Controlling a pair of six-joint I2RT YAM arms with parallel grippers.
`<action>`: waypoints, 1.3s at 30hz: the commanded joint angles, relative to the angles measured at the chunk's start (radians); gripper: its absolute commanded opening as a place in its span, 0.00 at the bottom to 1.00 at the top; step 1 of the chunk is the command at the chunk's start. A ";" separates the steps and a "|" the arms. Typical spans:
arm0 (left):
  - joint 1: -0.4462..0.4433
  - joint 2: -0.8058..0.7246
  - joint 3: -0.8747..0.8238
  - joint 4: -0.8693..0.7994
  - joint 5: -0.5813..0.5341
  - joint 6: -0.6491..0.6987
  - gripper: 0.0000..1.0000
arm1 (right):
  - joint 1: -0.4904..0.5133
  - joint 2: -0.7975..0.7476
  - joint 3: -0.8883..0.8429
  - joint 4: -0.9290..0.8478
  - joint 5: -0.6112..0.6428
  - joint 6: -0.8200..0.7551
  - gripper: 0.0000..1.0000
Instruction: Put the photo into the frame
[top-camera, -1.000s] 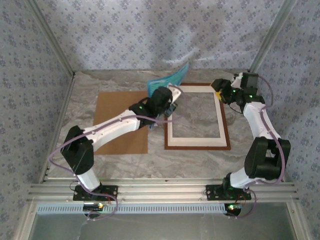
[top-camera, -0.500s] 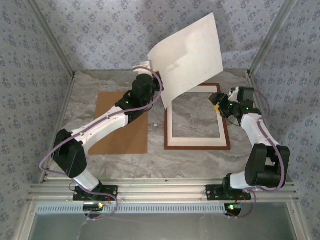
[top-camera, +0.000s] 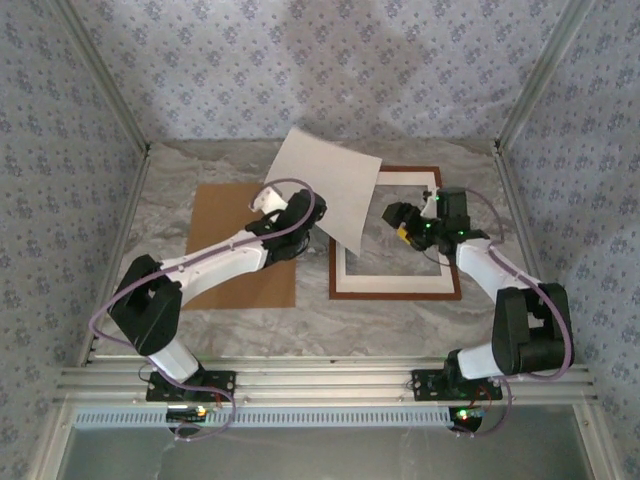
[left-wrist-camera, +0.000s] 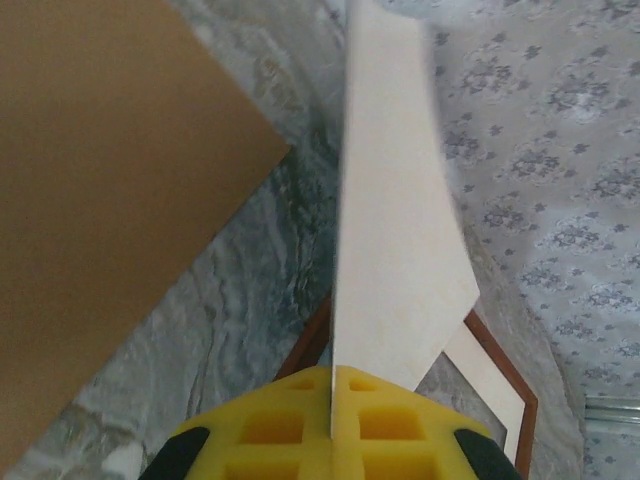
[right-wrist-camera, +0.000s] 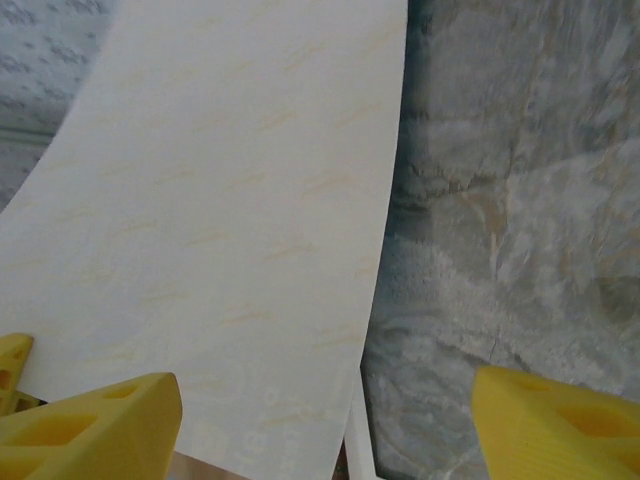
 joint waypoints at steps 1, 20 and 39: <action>0.001 -0.016 -0.046 -0.059 0.015 -0.195 0.00 | 0.027 0.034 -0.050 0.099 0.026 0.053 0.80; 0.018 -0.103 -0.235 0.069 0.213 -0.307 0.00 | 0.176 0.339 0.019 0.381 -0.063 0.252 0.62; 0.106 -0.149 -0.262 -0.003 0.373 0.089 0.99 | 0.000 0.187 0.200 -0.161 -0.124 -0.199 0.00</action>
